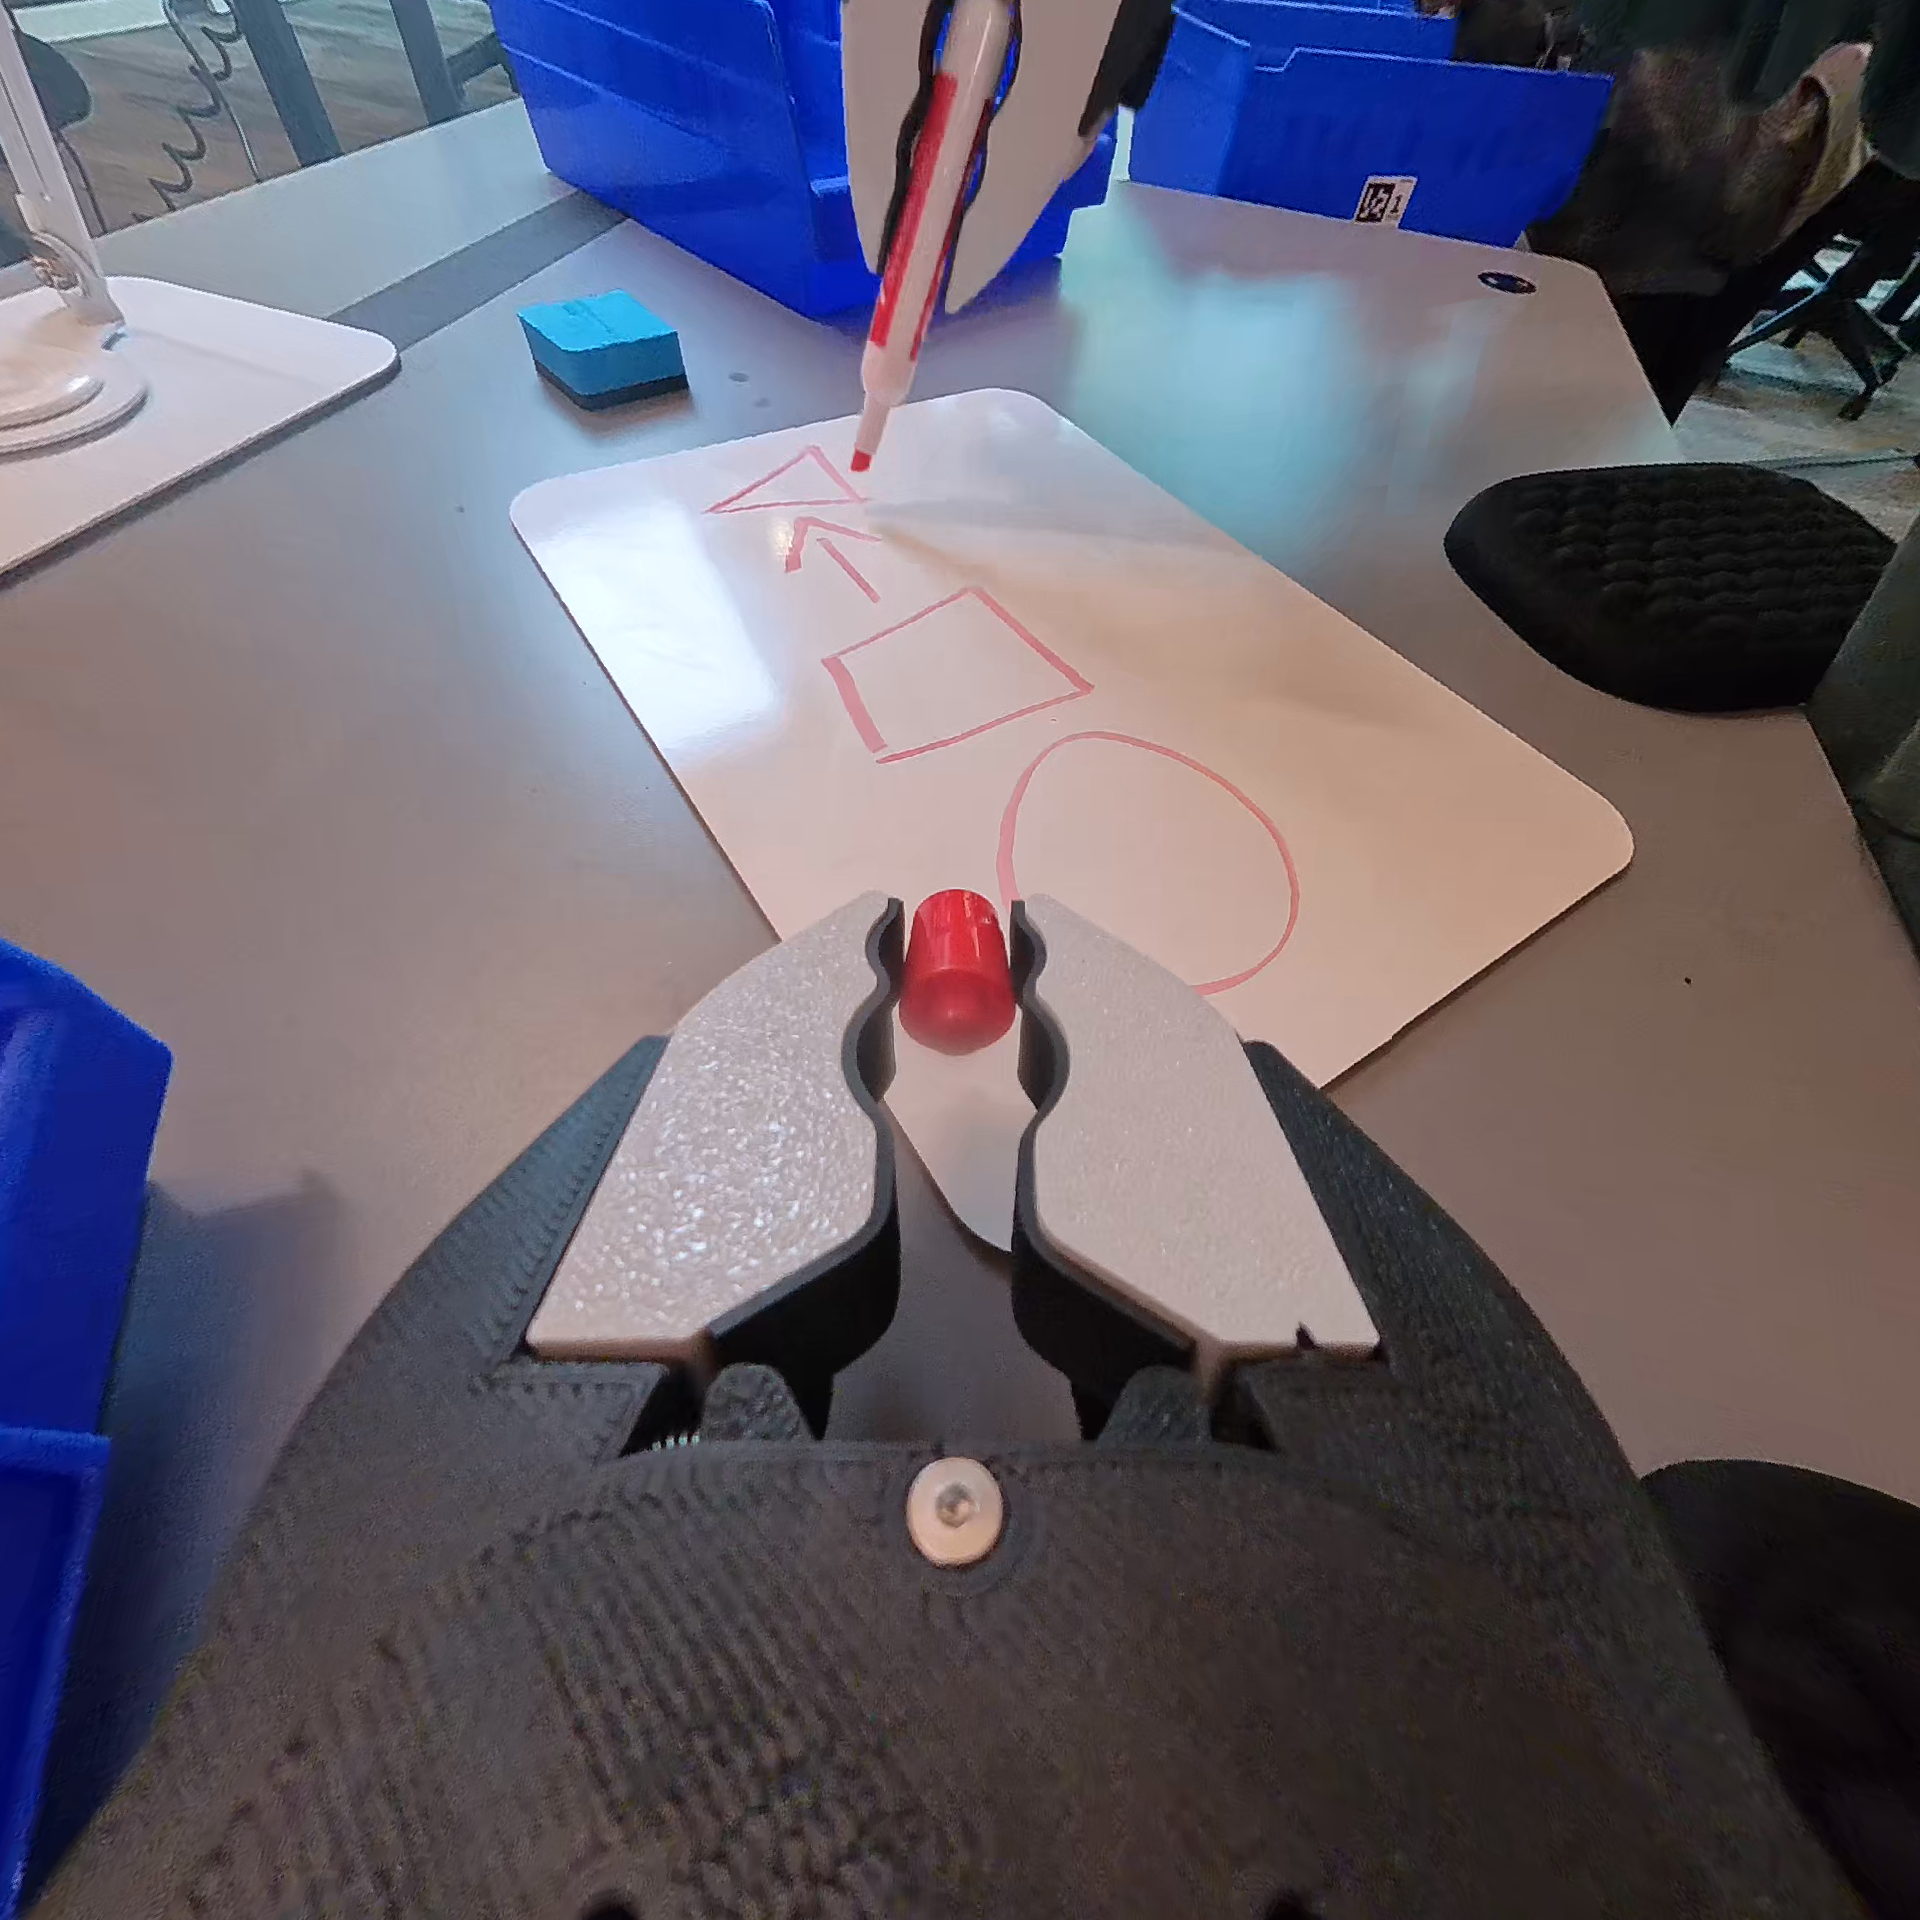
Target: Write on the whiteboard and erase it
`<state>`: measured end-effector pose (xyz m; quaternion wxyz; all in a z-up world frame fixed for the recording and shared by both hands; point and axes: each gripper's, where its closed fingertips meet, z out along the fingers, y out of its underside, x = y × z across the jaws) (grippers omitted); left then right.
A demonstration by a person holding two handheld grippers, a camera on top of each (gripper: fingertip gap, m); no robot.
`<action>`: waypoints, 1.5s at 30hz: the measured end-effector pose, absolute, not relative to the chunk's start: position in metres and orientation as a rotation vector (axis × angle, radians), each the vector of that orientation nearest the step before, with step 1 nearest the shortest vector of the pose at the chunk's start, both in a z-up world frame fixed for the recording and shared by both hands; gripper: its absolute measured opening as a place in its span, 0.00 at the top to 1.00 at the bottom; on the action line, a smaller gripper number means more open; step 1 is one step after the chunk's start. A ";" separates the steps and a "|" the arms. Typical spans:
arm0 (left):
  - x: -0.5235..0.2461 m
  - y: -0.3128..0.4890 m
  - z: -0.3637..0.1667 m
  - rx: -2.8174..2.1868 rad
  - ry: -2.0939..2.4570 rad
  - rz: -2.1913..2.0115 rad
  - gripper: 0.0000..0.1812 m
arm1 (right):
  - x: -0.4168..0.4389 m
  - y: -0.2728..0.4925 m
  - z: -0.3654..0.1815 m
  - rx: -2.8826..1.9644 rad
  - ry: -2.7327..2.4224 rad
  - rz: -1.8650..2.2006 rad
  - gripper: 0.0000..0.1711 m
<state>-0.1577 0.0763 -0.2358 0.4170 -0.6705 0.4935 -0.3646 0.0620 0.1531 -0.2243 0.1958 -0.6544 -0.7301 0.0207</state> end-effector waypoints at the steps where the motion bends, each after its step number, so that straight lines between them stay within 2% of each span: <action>1: -0.158 0.076 -0.236 -1.683 1.239 -0.917 0.89 | 0.064 0.155 -0.218 -1.835 -2.009 0.066 0.88; 6: -0.157 0.075 -0.235 -1.679 1.242 -0.920 0.89 | 0.067 0.161 -0.181 -1.773 -1.741 0.120 0.88; 10: -0.155 0.073 -0.233 -1.656 1.239 -0.926 0.89 | 0.049 0.140 -0.152 -1.636 -1.460 0.336 0.88; 18: -0.145 0.060 -0.212 -1.474 1.241 -0.998 0.89 | 0.016 0.085 -0.153 -1.343 -1.126 0.854 0.88; 26: -0.141 0.052 -0.187 -1.331 1.181 -1.079 0.89 | 0.017 0.068 -0.156 -1.322 -1.158 0.913 0.88; 34: -0.089 0.023 -0.133 -1.229 1.126 -1.397 0.89 | -0.009 0.021 -0.134 -1.203 -1.251 1.008 0.88; 45: -0.065 0.002 -0.141 -1.239 1.081 -1.485 0.89 | -0.016 0.003 -0.135 -1.187 -1.288 1.078 0.88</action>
